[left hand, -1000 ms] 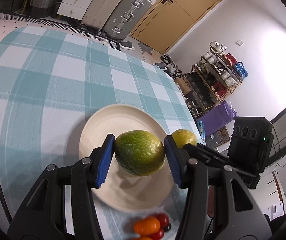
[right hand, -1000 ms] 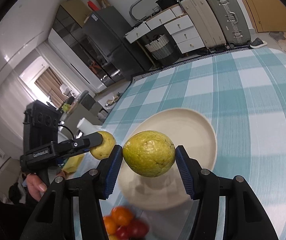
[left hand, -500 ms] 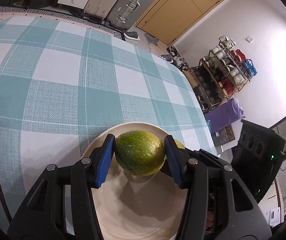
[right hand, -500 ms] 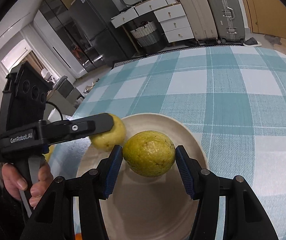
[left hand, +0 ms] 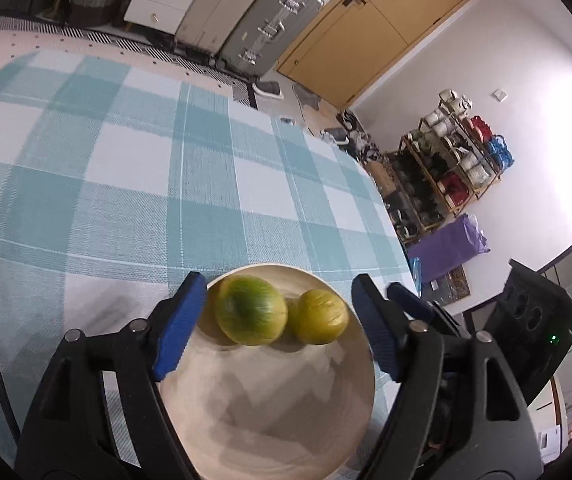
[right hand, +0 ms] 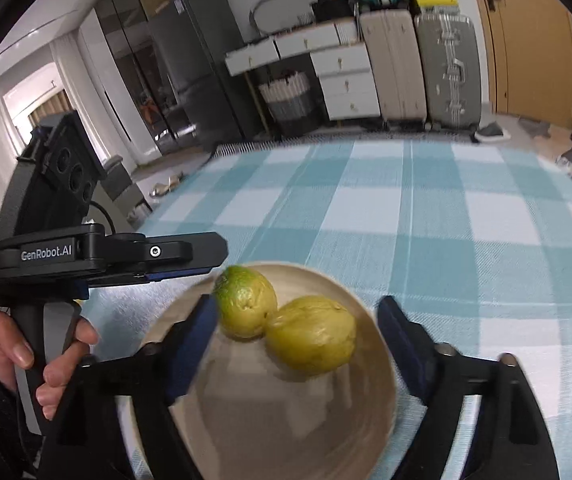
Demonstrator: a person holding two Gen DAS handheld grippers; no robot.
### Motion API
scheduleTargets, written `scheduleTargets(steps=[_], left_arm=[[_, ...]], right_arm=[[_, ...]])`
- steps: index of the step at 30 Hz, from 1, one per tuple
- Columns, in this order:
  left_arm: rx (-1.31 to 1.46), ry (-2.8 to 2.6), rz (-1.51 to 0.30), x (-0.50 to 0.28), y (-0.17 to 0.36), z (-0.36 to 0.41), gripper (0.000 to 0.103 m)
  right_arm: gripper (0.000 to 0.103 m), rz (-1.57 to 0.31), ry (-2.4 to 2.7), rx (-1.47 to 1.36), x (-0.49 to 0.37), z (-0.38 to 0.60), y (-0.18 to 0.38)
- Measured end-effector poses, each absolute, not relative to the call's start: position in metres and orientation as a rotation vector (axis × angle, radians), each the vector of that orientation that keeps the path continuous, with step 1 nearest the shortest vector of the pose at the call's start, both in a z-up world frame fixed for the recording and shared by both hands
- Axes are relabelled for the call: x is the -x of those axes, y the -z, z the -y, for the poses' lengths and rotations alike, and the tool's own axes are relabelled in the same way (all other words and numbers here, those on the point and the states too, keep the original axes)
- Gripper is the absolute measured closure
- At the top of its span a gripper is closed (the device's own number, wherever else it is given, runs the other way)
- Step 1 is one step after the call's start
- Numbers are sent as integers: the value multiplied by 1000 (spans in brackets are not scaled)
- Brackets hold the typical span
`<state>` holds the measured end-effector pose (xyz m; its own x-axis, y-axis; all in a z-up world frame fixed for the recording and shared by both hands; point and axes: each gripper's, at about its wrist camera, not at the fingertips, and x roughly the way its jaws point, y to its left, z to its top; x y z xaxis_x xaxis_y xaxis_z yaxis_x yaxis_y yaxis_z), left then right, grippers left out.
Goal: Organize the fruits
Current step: 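Lift both tools away from the plate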
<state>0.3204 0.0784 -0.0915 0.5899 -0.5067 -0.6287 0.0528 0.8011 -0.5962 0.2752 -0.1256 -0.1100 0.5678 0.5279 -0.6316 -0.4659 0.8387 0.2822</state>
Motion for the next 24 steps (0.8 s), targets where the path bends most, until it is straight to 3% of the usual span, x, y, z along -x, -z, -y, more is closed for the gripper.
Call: scheduleTargets(steps=[6,19,24], left_arm=[[502,297,-855,-290,69,-80,22],[322,129,-799,-215,33,-71,14],[292,71,-769,-189,26,-72,4]], right_arm=[[1,-699,-562,-104,-256,143,86],[0,-657,-508,-95,-205,158,71],[0,-612,-476,-70,-180,162,61]])
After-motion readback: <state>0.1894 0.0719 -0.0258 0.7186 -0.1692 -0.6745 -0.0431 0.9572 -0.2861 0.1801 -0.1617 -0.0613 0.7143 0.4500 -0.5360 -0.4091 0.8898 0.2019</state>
